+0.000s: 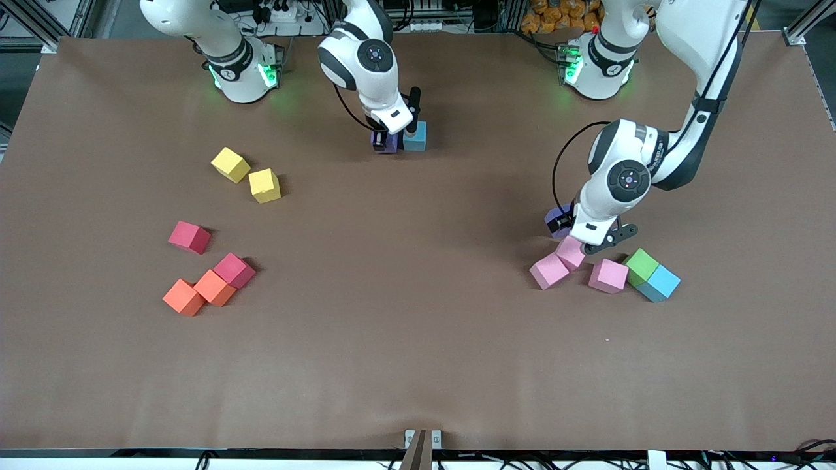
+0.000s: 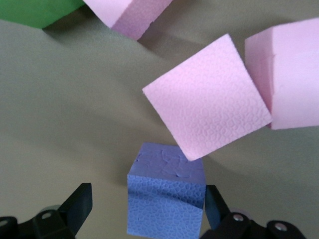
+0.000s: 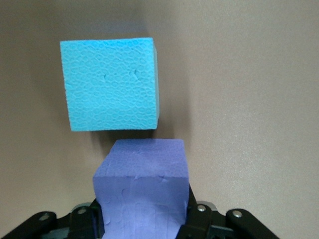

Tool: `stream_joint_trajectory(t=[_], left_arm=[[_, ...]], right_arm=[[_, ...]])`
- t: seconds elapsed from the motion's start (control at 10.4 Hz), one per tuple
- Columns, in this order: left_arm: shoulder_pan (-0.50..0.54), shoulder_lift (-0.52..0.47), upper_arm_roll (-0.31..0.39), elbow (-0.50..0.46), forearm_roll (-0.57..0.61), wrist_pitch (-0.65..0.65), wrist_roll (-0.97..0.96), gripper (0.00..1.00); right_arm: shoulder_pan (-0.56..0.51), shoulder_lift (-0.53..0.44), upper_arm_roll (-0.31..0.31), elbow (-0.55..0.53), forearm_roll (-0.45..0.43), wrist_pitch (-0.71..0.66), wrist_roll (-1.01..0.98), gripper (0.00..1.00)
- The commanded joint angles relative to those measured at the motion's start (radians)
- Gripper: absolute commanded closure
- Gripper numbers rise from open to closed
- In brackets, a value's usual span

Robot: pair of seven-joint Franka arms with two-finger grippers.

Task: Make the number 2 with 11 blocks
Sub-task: 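Grasp the purple cube among pink cubes with the left gripper and lift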

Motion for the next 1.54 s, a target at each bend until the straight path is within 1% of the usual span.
stream_joint_trajectory(t=[0.0, 0.19, 0.29, 0.58, 0.68, 0.87, 1.16, 1.26, 1.45], left_arm=[[0.005, -0.028, -0.014, -0.028, 0.011, 0.016, 0.005, 0.00], [-0.003, -0.016, -0.020, -0.029, 0.011, 0.032, 0.008, 0.00], [-0.004, -0.008, -0.025, -0.031, 0.011, 0.038, 0.010, 0.04], [-0.001, 0.009, -0.025, -0.032, 0.011, 0.059, 0.037, 0.28], [0.000, 0.021, -0.023, -0.029, 0.011, 0.061, 0.046, 0.34], [0.006, 0.032, -0.023, -0.023, -0.004, 0.068, 0.050, 0.52], [0.006, 0.006, -0.025, -0.026, -0.098, 0.068, 0.019, 0.54], [0.005, -0.014, -0.035, -0.028, -0.145, 0.064, -0.050, 0.54], [0.002, -0.036, -0.110, -0.029, -0.153, 0.061, -0.296, 0.54]], right_arm=[[0.044, -0.008, -0.018, -0.022, -0.004, 0.025, 0.036, 0.84], [0.060, 0.011, -0.020, -0.022, -0.004, 0.049, 0.049, 0.84], [0.066, 0.017, -0.020, -0.021, -0.004, 0.051, 0.055, 0.84], [0.080, 0.038, -0.020, -0.019, -0.004, 0.072, 0.067, 0.84], [0.080, 0.049, -0.020, -0.019, -0.004, 0.085, 0.067, 0.84], [0.086, 0.058, -0.020, -0.016, -0.004, 0.091, 0.093, 0.84], [0.090, 0.060, -0.020, -0.014, -0.004, 0.091, 0.107, 0.84], [0.095, 0.061, -0.020, -0.011, -0.004, 0.091, 0.110, 0.84], [0.097, 0.067, -0.020, -0.008, -0.005, 0.097, 0.112, 0.84]])
